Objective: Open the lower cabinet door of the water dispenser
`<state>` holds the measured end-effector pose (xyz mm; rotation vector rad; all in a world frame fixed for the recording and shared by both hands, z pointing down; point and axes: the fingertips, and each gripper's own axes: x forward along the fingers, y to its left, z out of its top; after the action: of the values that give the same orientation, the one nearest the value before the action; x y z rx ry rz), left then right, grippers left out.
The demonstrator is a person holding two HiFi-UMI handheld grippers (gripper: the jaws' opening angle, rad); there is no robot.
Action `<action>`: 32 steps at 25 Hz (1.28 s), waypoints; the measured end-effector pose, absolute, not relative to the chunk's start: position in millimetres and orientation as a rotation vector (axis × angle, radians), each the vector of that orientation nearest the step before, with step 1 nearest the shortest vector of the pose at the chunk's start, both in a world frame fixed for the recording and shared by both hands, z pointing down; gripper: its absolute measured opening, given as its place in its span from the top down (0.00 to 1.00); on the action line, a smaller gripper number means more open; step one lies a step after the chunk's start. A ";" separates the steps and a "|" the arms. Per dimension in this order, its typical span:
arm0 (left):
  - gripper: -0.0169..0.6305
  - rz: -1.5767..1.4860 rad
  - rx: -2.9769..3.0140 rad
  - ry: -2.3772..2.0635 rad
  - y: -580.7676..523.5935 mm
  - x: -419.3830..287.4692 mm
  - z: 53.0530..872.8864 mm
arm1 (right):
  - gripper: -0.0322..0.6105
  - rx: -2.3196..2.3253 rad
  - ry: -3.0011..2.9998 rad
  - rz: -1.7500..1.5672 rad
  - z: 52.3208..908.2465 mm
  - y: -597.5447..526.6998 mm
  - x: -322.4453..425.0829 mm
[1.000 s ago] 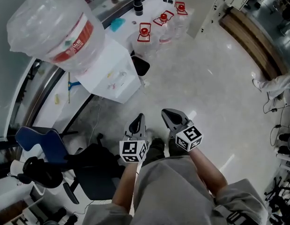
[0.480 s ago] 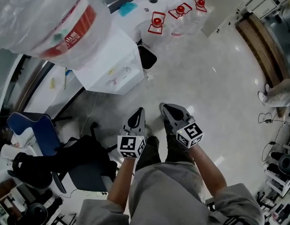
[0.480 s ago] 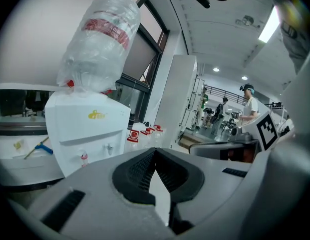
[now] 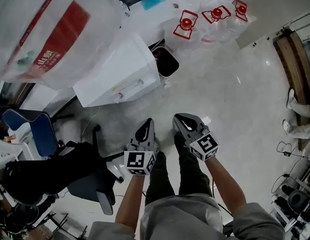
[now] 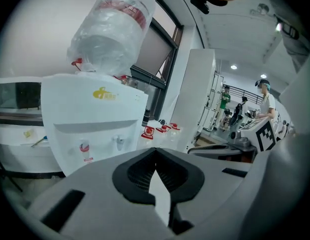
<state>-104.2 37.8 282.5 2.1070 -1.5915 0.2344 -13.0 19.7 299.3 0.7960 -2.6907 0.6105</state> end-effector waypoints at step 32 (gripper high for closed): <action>0.96 0.351 2.003 -1.761 -28.3 -112.7 507.6 | 0.93 0.596 -2.703 0.581 545.8 -69.4 -55.9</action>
<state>-112.7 -28.3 507.6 2.0030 -1.7606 0.3510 -55.9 -69.4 545.8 0.5959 -2.7031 0.5811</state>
